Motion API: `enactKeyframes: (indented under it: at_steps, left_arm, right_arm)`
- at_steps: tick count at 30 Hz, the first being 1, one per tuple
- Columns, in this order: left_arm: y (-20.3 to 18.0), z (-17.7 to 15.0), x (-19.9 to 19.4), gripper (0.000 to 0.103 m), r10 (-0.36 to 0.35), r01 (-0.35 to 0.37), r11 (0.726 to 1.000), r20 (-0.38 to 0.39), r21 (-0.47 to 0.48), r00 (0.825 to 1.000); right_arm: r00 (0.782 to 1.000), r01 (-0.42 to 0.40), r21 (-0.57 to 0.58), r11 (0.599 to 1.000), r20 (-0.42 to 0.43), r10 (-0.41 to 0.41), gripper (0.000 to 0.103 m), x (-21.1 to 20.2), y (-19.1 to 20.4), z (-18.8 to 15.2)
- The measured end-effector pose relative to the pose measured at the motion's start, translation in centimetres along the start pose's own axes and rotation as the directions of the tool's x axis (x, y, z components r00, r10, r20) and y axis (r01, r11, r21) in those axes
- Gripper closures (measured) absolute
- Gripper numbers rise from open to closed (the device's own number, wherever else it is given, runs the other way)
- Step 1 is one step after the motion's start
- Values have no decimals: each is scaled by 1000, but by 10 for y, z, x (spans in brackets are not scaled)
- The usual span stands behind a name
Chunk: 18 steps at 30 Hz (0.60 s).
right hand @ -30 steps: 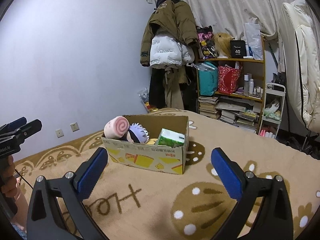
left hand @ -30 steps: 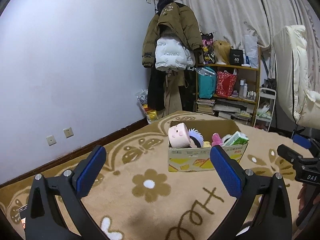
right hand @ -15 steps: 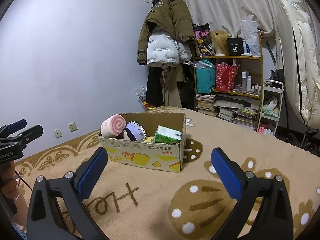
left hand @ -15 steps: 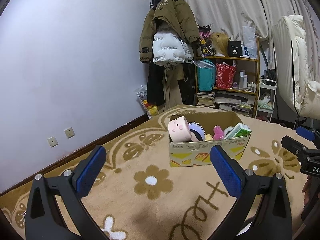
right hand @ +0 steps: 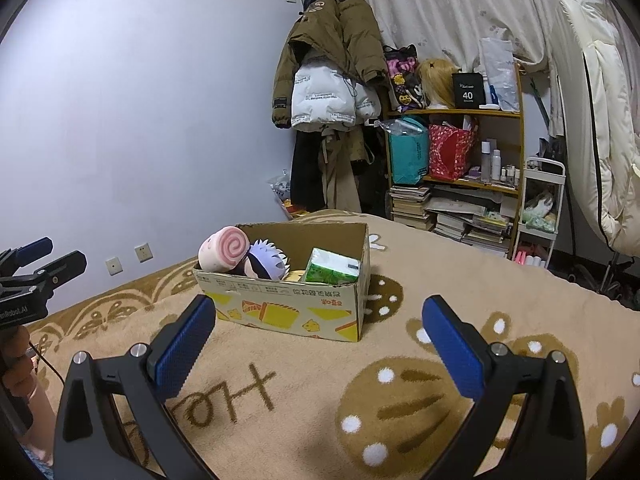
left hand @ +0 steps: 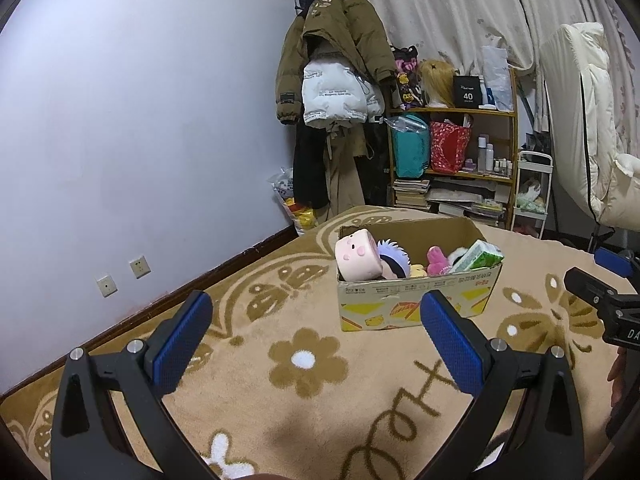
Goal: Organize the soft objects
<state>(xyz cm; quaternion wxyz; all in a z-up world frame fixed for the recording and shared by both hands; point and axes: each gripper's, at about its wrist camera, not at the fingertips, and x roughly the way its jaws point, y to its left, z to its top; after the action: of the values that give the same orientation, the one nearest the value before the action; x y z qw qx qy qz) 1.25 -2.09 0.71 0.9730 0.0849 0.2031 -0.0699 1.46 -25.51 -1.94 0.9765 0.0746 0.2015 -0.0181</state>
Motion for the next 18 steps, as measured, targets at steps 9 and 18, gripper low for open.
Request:
enactKeyframes:
  at_steps: [9, 18]
  left_arm:
    - [0, 0, -1, 0, -6, 6, 1000, -1, -8, 1000]
    - [0, -2, -1, 0, -6, 6, 1000, -2, -10, 1000]
  right_arm:
    - [1000, 5, 0, 1000, 0, -5, 0, -1, 1, -1]
    - [1000, 15, 5, 1000, 1, -15, 0, -1, 2, -4]
